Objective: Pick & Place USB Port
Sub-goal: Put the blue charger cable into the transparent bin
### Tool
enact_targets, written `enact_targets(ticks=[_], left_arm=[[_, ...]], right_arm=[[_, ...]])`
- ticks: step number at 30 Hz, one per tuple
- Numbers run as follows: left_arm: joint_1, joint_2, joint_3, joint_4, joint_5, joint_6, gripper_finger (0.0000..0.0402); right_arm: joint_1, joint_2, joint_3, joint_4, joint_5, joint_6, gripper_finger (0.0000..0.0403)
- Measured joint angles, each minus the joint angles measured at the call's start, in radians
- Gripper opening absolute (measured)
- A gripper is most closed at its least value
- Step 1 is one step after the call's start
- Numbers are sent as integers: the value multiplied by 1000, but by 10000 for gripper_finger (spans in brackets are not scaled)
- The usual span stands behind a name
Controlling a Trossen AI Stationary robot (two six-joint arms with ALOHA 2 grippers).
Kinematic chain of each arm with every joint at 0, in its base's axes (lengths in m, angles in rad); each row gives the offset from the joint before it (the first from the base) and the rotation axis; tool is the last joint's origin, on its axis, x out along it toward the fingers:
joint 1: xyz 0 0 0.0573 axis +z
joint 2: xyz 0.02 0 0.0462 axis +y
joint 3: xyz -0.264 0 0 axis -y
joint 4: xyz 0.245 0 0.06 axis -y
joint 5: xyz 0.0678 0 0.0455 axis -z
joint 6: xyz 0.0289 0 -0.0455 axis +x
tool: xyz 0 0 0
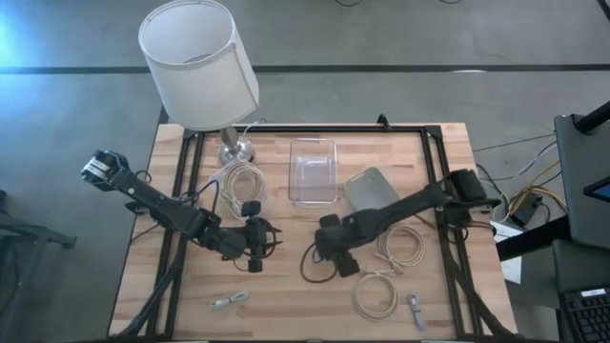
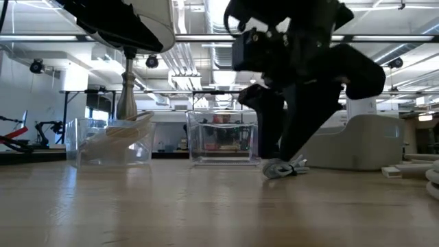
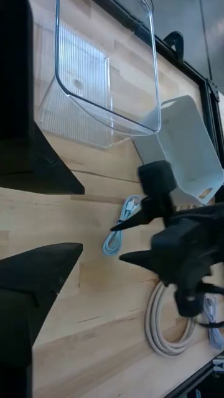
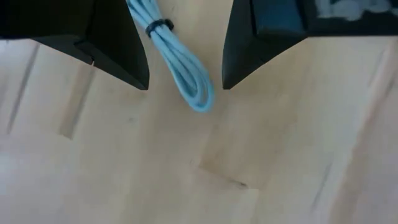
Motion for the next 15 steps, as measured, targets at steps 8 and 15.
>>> enact_targets(ticks=[8,15], left_arm=[[0,0,0,-3,0,0,140],[0,0,0,-10,1,-2,140]], right_arm=[[-1,135,133,-169,72,-38,191],[0,149,170,-210,65,-83,122]])
